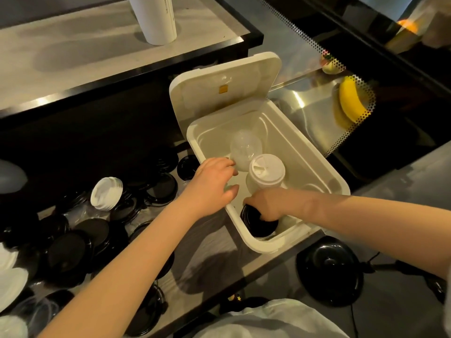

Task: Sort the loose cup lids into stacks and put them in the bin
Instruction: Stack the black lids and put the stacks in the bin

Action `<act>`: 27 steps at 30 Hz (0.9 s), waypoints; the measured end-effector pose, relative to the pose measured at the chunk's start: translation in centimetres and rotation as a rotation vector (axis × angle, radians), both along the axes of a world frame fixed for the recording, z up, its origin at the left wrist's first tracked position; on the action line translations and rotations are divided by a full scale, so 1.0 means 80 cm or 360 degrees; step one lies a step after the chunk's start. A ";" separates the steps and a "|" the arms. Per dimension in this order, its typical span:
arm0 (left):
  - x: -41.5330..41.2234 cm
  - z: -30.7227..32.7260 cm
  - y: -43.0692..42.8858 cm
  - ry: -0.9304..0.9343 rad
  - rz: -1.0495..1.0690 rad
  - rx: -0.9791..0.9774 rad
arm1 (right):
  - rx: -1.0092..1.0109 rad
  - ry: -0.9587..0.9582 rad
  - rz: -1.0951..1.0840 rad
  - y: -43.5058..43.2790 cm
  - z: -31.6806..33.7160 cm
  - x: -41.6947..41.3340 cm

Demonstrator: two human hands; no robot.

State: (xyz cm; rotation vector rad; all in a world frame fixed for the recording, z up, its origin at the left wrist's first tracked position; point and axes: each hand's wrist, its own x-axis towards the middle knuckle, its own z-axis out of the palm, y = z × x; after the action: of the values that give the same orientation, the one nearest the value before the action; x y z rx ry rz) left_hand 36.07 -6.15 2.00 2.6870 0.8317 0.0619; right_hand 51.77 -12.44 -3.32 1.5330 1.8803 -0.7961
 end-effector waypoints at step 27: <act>0.134 0.000 0.089 0.0757 -0.0115 -0.0053 | 0.0611 -0.0005 -0.0565 0.021 0.051 0.063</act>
State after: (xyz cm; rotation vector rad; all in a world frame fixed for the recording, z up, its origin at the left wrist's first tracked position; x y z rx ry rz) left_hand 46.76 1.01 2.01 2.7327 0.8496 -0.6228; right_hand 56.80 -10.75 0.77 2.1459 1.8594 -0.5974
